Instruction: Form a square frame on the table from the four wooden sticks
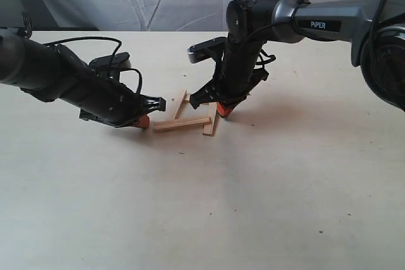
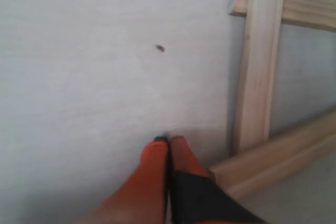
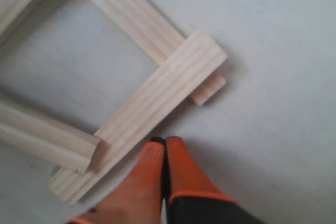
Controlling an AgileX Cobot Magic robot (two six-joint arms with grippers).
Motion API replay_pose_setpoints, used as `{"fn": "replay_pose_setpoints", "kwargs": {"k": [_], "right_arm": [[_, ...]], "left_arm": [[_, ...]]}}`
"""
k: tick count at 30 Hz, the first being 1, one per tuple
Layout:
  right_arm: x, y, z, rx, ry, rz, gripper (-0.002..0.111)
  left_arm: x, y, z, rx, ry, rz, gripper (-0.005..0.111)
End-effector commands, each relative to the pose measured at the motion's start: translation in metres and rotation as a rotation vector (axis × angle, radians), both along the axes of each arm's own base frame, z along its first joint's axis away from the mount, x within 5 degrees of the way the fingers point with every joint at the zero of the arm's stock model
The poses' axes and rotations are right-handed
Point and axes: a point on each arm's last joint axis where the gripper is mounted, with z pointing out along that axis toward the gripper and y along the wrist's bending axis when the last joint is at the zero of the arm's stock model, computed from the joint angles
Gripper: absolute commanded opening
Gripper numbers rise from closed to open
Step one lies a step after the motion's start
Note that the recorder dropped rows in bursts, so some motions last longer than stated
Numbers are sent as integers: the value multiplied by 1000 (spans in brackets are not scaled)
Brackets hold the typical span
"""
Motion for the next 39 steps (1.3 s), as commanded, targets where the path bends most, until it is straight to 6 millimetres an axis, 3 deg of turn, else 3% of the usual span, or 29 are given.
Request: {"fn": "replay_pose_setpoints", "kwargs": {"k": [1, 16, 19, 25, 39], "right_arm": [[1, 1, -1, 22, -1, -16, 0], [4, 2, 2, 35, -26, -18, 0], [4, 2, 13, 54, -39, -22, 0], [4, 4, 28, 88, -76, -12, 0], [-15, 4, 36, 135, -26, 65, -1]], "left_arm": [[6, -3, -6, -8, 6, 8, 0], [15, -8, -6, -37, 8, 6, 0], [20, -3, 6, -45, -26, 17, 0], [39, 6, 35, -61, -126, 42, 0], [84, -18, 32, -239, -54, -76, 0]]}}
